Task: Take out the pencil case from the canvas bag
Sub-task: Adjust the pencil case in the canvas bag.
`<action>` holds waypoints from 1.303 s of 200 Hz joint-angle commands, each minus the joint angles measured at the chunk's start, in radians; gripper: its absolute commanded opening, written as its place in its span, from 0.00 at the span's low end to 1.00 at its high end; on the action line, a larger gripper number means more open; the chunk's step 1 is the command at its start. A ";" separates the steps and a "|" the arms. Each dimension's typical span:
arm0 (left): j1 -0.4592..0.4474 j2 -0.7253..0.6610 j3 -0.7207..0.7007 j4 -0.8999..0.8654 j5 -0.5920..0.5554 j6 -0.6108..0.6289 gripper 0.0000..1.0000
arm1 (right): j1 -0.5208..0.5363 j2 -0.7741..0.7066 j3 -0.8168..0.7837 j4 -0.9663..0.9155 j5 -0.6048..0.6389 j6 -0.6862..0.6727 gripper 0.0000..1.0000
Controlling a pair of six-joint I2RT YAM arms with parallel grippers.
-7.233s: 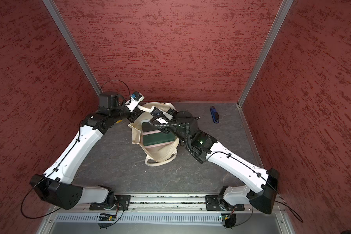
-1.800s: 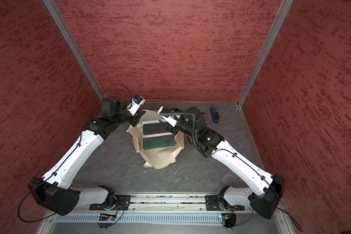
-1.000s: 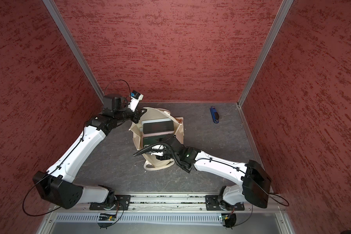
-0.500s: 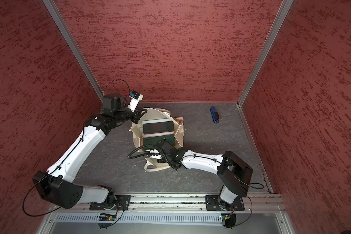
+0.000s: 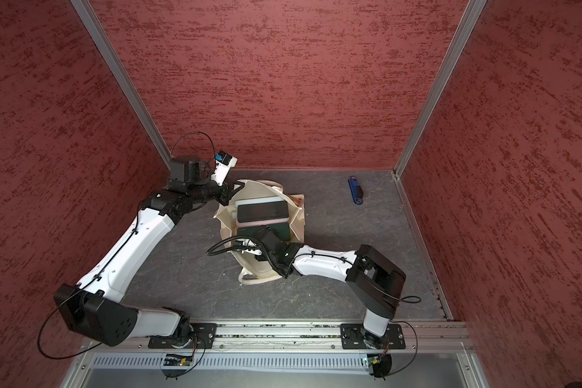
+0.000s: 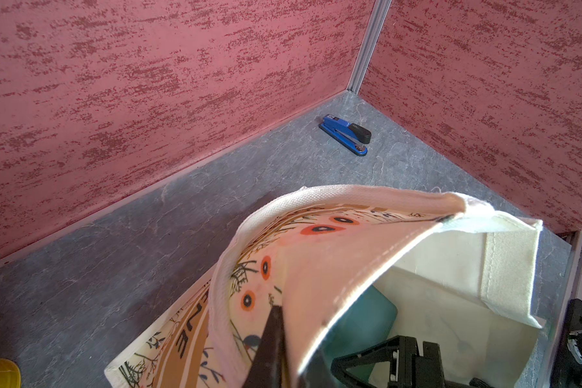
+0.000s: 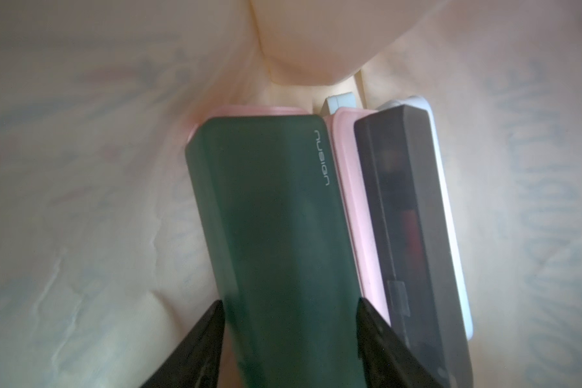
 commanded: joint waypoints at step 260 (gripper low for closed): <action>0.032 -0.022 -0.020 0.054 0.110 -0.023 0.00 | -0.068 -0.012 0.080 0.105 0.125 -0.057 0.61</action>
